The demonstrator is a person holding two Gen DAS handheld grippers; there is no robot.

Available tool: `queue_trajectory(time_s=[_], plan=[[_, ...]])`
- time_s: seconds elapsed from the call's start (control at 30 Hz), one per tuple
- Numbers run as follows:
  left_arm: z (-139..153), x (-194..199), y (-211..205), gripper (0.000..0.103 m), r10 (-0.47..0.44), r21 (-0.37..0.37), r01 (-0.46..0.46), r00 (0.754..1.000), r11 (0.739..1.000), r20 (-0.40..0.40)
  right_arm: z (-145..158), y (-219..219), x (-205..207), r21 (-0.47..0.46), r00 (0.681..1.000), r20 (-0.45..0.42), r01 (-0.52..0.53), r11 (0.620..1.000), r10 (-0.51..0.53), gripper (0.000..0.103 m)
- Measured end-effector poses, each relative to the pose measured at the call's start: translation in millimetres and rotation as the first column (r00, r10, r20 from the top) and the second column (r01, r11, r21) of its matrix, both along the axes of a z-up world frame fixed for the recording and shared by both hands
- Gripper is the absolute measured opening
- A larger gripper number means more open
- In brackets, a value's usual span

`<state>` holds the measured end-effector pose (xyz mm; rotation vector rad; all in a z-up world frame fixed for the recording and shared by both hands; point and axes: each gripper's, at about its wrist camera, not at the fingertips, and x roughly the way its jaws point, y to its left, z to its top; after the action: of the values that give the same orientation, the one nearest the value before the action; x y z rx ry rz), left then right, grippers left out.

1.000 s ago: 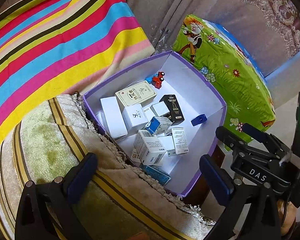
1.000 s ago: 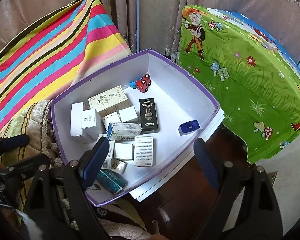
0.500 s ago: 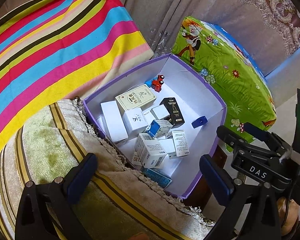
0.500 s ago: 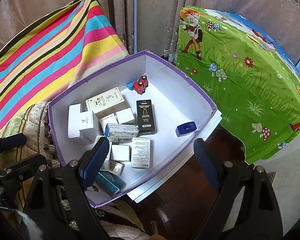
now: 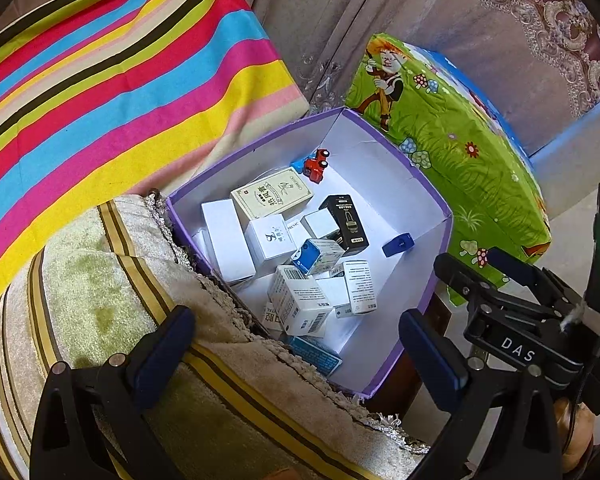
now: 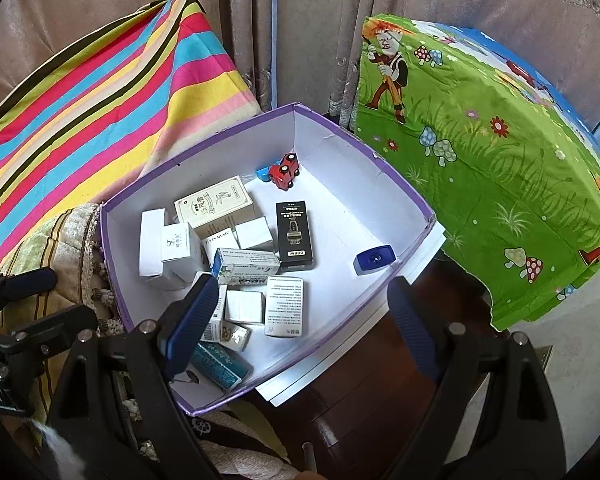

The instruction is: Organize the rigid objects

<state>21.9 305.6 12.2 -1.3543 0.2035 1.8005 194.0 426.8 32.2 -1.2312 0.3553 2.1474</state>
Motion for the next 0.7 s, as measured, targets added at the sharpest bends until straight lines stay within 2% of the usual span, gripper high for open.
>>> queue_trajectory(time_s=[0.7], plan=[[-2.4, 1.1, 1.5, 0.103, -0.007, -0.019, 0.007, 1.000, 1.000, -0.001, -3.1, 0.4, 0.7, -0.015, 1.000, 0.003, 0.001, 1.000, -0.001, 0.088]])
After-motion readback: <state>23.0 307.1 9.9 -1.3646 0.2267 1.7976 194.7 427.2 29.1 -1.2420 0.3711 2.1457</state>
